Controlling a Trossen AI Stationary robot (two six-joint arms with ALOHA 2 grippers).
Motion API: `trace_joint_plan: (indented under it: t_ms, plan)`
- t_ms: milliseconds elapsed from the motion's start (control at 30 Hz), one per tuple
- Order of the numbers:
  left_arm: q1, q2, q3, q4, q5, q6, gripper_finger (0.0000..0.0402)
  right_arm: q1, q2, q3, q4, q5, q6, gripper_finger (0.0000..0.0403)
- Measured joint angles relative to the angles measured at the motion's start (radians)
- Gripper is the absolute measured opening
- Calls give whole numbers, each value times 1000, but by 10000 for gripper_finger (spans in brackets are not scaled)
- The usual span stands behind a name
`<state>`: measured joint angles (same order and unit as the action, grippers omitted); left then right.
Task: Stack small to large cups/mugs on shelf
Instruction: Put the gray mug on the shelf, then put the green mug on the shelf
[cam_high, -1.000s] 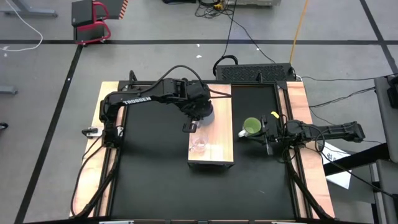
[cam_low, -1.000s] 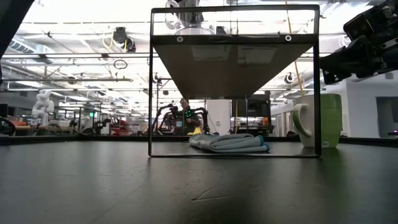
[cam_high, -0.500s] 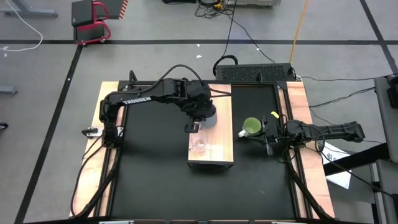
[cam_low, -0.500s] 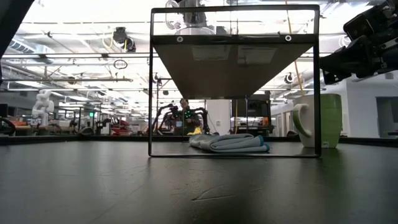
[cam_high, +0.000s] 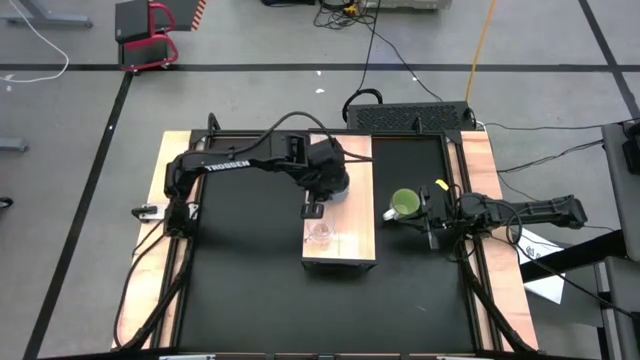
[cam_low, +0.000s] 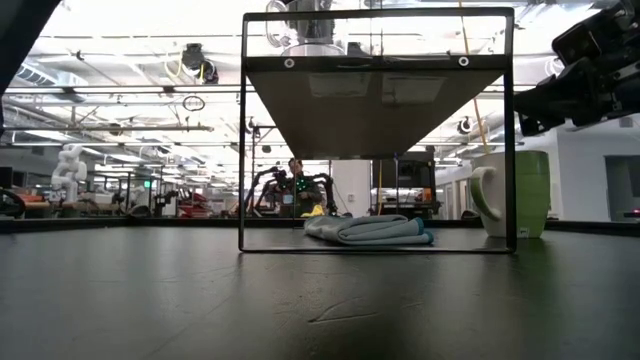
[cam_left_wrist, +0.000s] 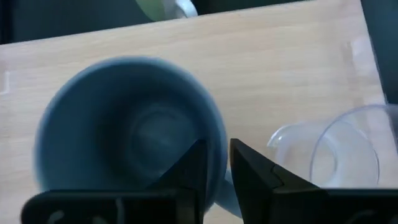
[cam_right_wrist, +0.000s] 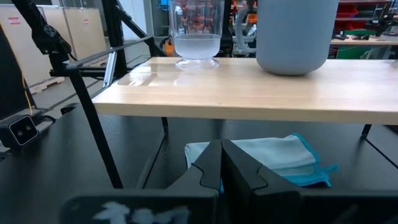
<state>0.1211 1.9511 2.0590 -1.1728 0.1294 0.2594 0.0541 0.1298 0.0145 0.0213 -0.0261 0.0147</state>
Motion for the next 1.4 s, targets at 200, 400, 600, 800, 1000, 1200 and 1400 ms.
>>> trace_joint_plan:
  t_ms: [200, 400, 600, 800, 1000, 1200, 1400]
  plan:
    - [-11, 4, 0, 12, -2, -7, 72, 0, 12, 0, -2, 0, 3, 0]
    - [-12, -3, 0, 15, -53, -19, 72, 0, 18, 0, -3, 0, 3, 0]
    - [-16, -3, 9, 13, -54, -6, 72, 0, 18, 0, -3, 0, 3, 0]
    - [-39, -2, 127, -14, -55, 6, 72, 0, 18, 0, -3, 0, 4, 0]
    - [-73, -4, 295, -82, -130, -4, 72, 0, 18, 0, -3, 0, 7, 0]
    - [-81, -87, 279, -173, -294, -11, 42, 0, 18, 0, -3, -1, 18, 0]
    - [-101, -173, 253, -234, -299, -19, 3, 0, 23, 0, 1, -3, 18, 0]
